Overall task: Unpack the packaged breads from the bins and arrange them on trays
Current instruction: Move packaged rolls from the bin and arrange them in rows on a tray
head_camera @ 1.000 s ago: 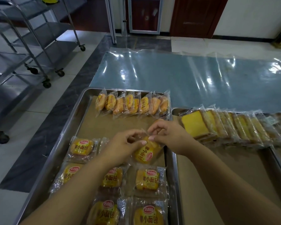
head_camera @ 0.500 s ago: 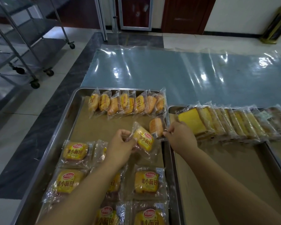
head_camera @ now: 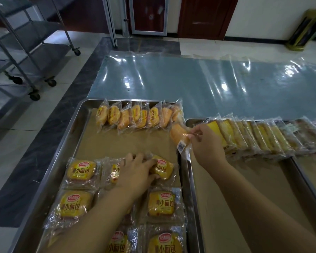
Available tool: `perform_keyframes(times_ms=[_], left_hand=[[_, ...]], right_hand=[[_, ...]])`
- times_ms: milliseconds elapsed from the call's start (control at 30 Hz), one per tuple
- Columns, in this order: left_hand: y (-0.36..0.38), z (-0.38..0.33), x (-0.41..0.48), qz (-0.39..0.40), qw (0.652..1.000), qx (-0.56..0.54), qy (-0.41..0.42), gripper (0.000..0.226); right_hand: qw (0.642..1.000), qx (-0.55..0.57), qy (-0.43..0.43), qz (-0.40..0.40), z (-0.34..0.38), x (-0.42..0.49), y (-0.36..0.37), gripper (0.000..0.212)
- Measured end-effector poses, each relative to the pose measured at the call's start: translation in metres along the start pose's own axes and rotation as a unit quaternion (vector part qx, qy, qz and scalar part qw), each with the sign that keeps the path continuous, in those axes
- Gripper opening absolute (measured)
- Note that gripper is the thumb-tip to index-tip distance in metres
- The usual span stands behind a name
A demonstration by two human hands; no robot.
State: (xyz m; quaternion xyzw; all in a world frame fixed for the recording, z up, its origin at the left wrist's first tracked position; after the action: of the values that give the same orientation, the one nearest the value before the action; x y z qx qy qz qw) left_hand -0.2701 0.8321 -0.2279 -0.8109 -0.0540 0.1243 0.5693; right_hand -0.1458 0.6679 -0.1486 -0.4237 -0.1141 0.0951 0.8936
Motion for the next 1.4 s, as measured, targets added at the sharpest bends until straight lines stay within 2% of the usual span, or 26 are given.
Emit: perform_keyframes(times_ms=[67,133,200,233,300,333,367,400,467,533,600,733,800,867,933,1067,1200,1267,1400], left_hand=[[0.0,-0.003,0.0,0.011,1.0,0.002,-0.001,0.052],[-0.007,-0.004,-0.002,-0.006,0.999,-0.044,-0.016,0.051],[-0.021,-0.002,-0.009,-0.042,0.976,-0.206,-0.055,0.063],[-0.026,-0.001,-0.012,-0.051,0.939,-0.33,-0.079,0.066],[-0.032,-0.003,-0.015,-0.041,0.816,-0.562,-0.13,0.067],[-0.033,-0.002,-0.015,-0.031,0.765,-0.623,-0.16,0.066],[-0.035,0.0,-0.015,-0.028,0.736,-0.651,-0.185,0.06],[-0.038,0.003,-0.016,-0.036,0.726,-0.657,-0.201,0.051],[-0.042,0.011,-0.02,-0.058,0.731,-0.643,-0.222,0.03],[-0.041,0.016,-0.023,-0.07,0.719,-0.654,-0.226,0.021],[-0.042,0.019,-0.025,-0.08,0.703,-0.673,-0.216,0.023],[-0.051,0.024,-0.026,-0.111,0.723,-0.657,-0.184,0.035],[-0.054,0.025,-0.026,-0.107,0.724,-0.658,-0.177,0.038],[-0.055,0.024,-0.025,-0.094,0.715,-0.673,-0.164,0.033],[-0.054,0.022,-0.023,-0.082,0.719,-0.673,-0.15,0.03],[-0.048,0.024,-0.017,-0.069,0.728,-0.667,-0.142,0.029],[-0.05,0.041,-0.005,-0.096,0.785,-0.594,-0.148,0.028],[-0.053,0.052,0.003,-0.113,0.8,-0.57,-0.151,0.027],[-0.065,0.071,0.017,-0.143,0.832,-0.519,-0.136,0.021]], right_hand=[[0.999,-0.006,-0.031,-0.012,0.006,-0.003,-0.007,0.013],[0.998,-0.012,-0.063,-0.025,0.013,-0.008,-0.013,0.011],[0.993,-0.009,-0.109,-0.031,0.023,-0.017,-0.016,0.01],[0.989,-0.008,-0.144,-0.029,0.029,-0.022,-0.016,0.01],[0.975,-0.003,-0.22,-0.019,0.042,-0.034,-0.013,0.012],[0.968,0.004,-0.25,-0.013,0.046,-0.041,-0.011,0.014],[0.961,0.01,-0.277,-0.009,0.05,-0.046,-0.009,0.016],[0.954,0.014,-0.3,-0.009,0.053,-0.051,-0.007,0.018],[0.946,0.017,-0.325,-0.006,0.055,-0.057,-0.004,0.019],[0.942,0.017,-0.334,0.01,0.054,-0.061,-0.001,0.02],[0.939,0.017,-0.34,0.041,0.052,-0.065,0.003,0.018],[0.94,-0.008,-0.32,0.113,0.046,-0.065,0.012,0.03],[0.957,-0.01,-0.26,0.131,0.039,-0.058,0.015,0.036],[0.979,0.02,-0.148,0.137,0.028,-0.048,0.019,0.038],[0.983,0.083,-0.042,0.156,0.018,-0.042,0.027,0.034],[0.985,0.112,0.017,0.131,0.014,-0.03,0.037,0.027],[0.993,0.096,0.033,0.066,0.012,-0.015,0.037,0.026],[0.996,0.075,0.029,0.039,0.014,-0.006,0.037,0.022],[0.998,0.02,0.048,0.046,0.013,0.01,0.048,0.021]])
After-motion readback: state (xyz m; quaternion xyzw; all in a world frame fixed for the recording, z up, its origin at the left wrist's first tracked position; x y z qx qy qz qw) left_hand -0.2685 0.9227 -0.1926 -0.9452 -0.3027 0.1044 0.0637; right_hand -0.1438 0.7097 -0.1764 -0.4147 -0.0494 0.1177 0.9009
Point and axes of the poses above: each hand's wrist, its own x-axis towards the middle knuckle, its own y-axis out of the palm, z = x × y, the point moved 8 cm from there along x, towards the middle knuckle, and after that the axes turned 9 degrees about -x, right-handed, at the moved point
